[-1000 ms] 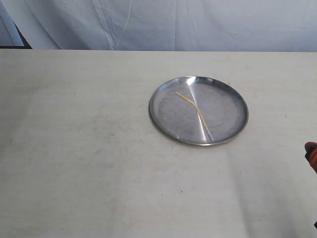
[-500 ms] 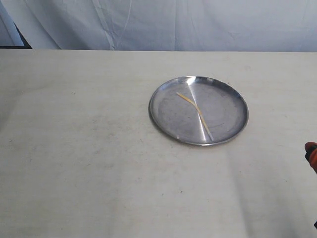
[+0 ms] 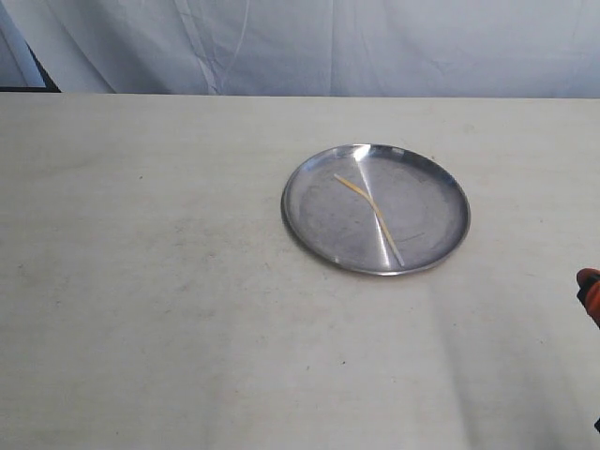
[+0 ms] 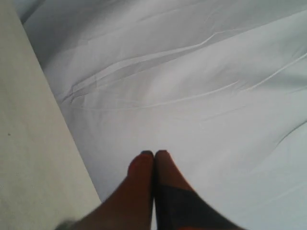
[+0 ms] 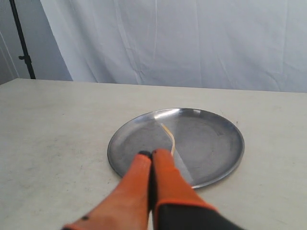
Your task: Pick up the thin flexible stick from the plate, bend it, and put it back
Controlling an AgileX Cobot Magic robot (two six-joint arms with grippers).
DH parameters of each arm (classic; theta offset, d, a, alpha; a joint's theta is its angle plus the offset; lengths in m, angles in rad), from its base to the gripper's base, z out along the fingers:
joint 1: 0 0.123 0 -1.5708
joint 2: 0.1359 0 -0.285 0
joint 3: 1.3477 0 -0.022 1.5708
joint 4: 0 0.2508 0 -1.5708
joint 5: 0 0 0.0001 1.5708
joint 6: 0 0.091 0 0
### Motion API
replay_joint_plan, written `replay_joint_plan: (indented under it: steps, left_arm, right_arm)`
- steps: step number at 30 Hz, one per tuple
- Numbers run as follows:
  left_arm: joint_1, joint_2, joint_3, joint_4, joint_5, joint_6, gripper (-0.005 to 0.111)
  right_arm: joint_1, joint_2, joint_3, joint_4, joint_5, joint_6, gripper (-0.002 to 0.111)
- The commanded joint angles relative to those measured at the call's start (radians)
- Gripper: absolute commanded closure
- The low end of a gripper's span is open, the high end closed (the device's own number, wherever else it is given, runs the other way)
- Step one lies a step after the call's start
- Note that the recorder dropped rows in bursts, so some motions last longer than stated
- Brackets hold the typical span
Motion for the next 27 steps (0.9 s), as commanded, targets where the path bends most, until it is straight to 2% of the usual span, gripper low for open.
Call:
replay_joint_plan:
  steps: [1, 4, 7, 11, 12, 14, 15, 16, 18, 22, 27]
  left_arm:
    - [0.068, -0.114, 0.072, -0.008, -0.042, 0.004, 0.107]
    - [0.122, -0.171, 0.131, -0.051, -0.083, -0.013, 0.107]
    - [0.125, -0.169, 0.134, -0.051, -0.078, -0.014, 0.107]
    - [0.125, -0.169, 0.134, 0.077, -0.141, 0.063, 0.107]
    - [0.125, -0.169, 0.134, 0.058, -0.152, 0.149, 0.107]
    - [0.125, -0.169, 0.134, -0.144, -0.172, 0.525, 0.107]
    - [0.125, -0.169, 0.134, -0.286, -0.172, 0.772, 0.107]
    - [0.125, -0.169, 0.134, -0.352, -0.165, 0.995, 0.107]
    - [0.125, -0.169, 0.134, -0.357, -0.099, 1.220, 0.107]
    - [0.125, -0.169, 0.134, -0.364, 0.097, 1.250, 0.107]
    - [0.125, -0.169, 0.134, -0.364, 0.120, 1.250, 0.107]
  right_arm:
    - [-0.005, -0.008, 0.002, -0.003, -0.003, 0.002, 0.108]
    - [-0.005, -0.008, 0.002, -0.005, -0.003, 0.002, 0.108]
    - [-0.005, -0.008, 0.002, -0.005, -0.003, 0.002, 0.108]
    - [-0.005, -0.008, 0.002, -0.005, -0.003, 0.002, 0.108]
    - [-0.005, -0.008, 0.002, -0.005, -0.003, 0.002, 0.108]
    - [-0.005, -0.008, 0.002, -0.005, -0.003, 0.002, 0.108]
    - [-0.005, -0.008, 0.002, -0.005, -0.003, 0.002, 0.108]
    - [-0.005, -0.008, 0.002, -0.005, -0.003, 0.002, 0.108]
    - [-0.005, -0.008, 0.002, -0.005, -0.003, 0.002, 0.108]
    - [-0.005, -0.008, 0.002, -0.003, -0.003, 0.002, 0.108]
    - [-0.005, -0.008, 0.002, -0.003, -0.003, 0.002, 0.108]
